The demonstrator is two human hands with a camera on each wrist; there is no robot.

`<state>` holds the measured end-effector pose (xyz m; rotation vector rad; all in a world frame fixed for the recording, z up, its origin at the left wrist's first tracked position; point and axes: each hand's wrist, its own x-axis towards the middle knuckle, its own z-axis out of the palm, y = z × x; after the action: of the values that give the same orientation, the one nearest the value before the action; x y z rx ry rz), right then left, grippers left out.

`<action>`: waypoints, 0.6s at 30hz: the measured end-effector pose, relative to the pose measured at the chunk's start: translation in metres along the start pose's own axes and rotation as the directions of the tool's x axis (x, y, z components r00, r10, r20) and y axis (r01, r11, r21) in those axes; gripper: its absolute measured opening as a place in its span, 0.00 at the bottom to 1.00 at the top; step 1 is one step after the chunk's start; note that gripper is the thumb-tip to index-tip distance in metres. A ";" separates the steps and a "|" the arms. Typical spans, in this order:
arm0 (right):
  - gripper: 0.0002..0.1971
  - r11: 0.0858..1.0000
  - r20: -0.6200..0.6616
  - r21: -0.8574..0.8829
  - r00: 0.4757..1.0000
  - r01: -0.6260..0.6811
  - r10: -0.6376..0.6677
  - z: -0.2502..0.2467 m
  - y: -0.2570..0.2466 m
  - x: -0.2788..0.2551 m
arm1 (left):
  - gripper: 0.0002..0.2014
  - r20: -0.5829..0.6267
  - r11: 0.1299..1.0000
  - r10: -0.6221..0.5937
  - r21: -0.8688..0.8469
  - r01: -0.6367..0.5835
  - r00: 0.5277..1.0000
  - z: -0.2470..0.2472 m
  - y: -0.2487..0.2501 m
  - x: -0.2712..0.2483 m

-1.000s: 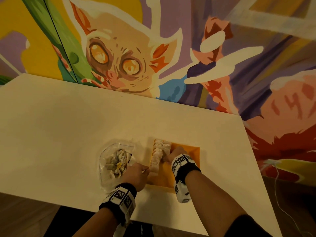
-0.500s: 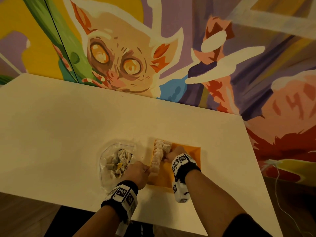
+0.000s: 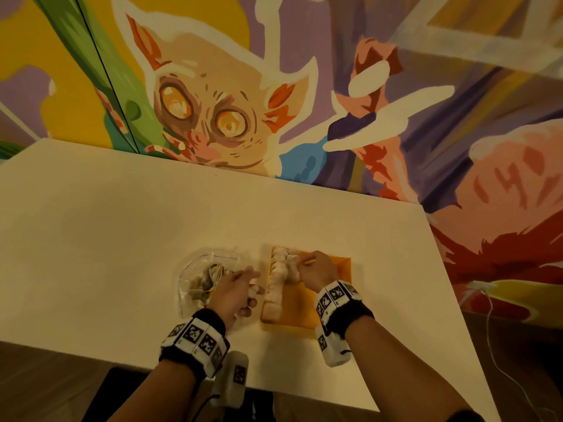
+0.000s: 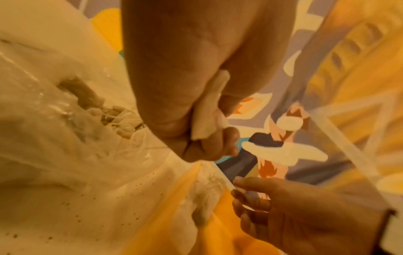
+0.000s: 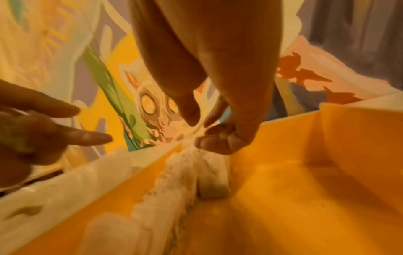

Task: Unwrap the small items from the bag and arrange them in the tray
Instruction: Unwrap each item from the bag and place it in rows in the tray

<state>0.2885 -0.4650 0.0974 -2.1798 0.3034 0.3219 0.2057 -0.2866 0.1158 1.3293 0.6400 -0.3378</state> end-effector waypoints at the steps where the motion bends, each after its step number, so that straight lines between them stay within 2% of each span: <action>1: 0.04 0.996 0.013 0.044 0.997 0.071 -0.072 -0.001 -0.005 -0.008 | 0.16 0.028 0.998 -0.028 -0.063 0.030 0.999 -0.001 0.003 -0.004; 3: 0.02 0.964 0.100 0.152 0.966 0.220 -0.236 0.000 -0.017 -0.031 | 0.20 0.088 0.989 -0.057 -0.131 0.068 0.995 -0.003 0.009 -0.010; 5: 0.02 0.928 0.227 0.214 0.908 0.306 -0.352 0.000 -0.025 -0.054 | 0.24 0.141 0.986 -0.048 -0.154 0.070 0.989 -0.004 0.012 -0.017; 7: 0.09 0.911 0.338 0.216 0.848 0.352 -0.408 0.002 -0.029 -0.073 | 0.26 0.159 0.989 -0.036 -0.137 0.058 0.987 -0.006 0.014 -0.023; 9: 0.14 0.909 0.400 0.173 0.816 0.379 -0.417 0.002 -0.032 -0.086 | 0.27 0.164 0.993 -0.035 -0.109 0.054 0.986 -0.007 0.016 -0.028; 11: 0.12 0.899 0.407 0.149 0.803 0.412 -0.436 0.001 -0.033 -0.094 | 0.27 0.169 0.995 -0.047 -0.079 0.061 0.985 -0.009 0.018 -0.034; 14: 0.04 0.880 0.359 0.066 0.812 0.470 -0.461 0.001 -0.030 -0.099 | 0.27 0.189 0.997 -0.068 -0.019 0.073 0.980 -0.010 0.019 -0.043; 18: 0.02 0.899 0.335 0.086 0.837 0.429 -0.432 0.004 -0.023 -0.102 | 0.26 0.219 0.997 -0.076 0.021 0.073 0.973 -0.011 0.017 -0.053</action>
<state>0.2004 -0.4384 0.1468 -2.0640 -0.3848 0.4370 0.1706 -0.2786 0.1600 1.2612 0.5029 -0.5430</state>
